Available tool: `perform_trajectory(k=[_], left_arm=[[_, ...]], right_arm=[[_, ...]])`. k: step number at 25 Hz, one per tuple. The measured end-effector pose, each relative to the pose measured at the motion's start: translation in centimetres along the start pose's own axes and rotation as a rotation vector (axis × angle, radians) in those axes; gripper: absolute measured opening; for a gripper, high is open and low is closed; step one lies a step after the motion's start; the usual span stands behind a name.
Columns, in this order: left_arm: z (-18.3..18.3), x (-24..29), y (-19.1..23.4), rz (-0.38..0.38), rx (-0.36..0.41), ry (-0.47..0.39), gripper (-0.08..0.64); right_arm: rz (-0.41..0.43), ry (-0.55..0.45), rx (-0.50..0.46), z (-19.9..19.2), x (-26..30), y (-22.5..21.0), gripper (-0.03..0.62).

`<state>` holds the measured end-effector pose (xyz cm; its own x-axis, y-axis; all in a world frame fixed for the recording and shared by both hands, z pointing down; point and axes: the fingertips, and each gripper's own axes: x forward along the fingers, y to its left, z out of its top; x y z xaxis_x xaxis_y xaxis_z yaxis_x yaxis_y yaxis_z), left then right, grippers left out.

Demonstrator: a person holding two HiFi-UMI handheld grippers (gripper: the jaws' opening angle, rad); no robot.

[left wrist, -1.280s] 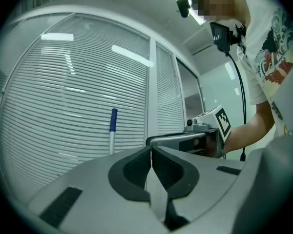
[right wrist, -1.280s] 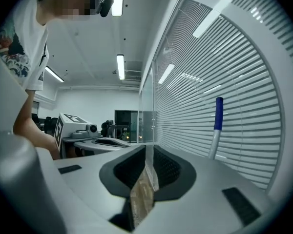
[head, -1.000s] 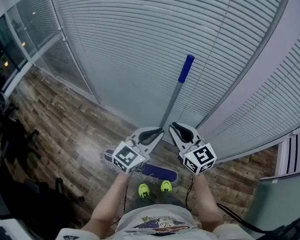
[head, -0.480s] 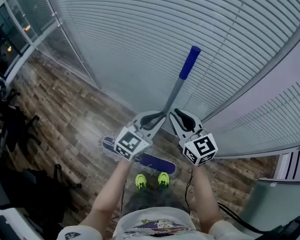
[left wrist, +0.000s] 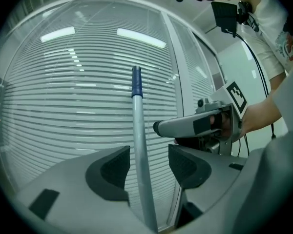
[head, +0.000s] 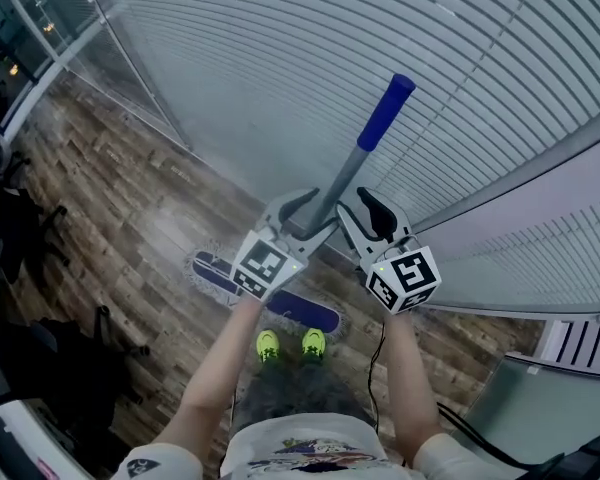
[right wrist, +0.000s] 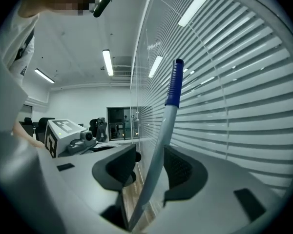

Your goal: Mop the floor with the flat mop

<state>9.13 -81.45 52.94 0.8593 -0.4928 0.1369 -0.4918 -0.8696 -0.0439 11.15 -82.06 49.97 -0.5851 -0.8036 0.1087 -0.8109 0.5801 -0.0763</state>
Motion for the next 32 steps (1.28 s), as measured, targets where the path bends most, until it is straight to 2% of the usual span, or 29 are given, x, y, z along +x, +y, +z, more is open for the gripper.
perform_trajectory(k=[6,13,23,27,29,32], left_arm=[[0.0,2.8,1.1,0.006,0.007,0.010,0.261],[-0.2,5.0,1.6,0.004,-0.010,0.022,0.262],[0.4,5.7,1.7,0.017,0.000,0.006,0.261],[0.5,5.5,1.3,-0.003,0.004,0.020,0.225],[0.6,4.9,1.3,0.003,0.011,0.025,0.133],[1.1,4.0,1.4,-0.003,0.004,0.021,0.130]], right_arm=[[0.009,0.003,0.013,0.3,1.2,-1.8,0.190],[0.019,0.002,-0.002,0.6,1.9,-3.3,0.190],[0.041,-0.057,-0.023,3.6,3.0,-3.9,0.190],[0.056,-0.084,-0.017,4.9,3.2,-3.5,0.190],[0.058,-0.093,-0.015,5.7,3.1,-3.0,0.190],[0.057,-0.095,-0.024,6.9,3.2,-2.5,0.190]])
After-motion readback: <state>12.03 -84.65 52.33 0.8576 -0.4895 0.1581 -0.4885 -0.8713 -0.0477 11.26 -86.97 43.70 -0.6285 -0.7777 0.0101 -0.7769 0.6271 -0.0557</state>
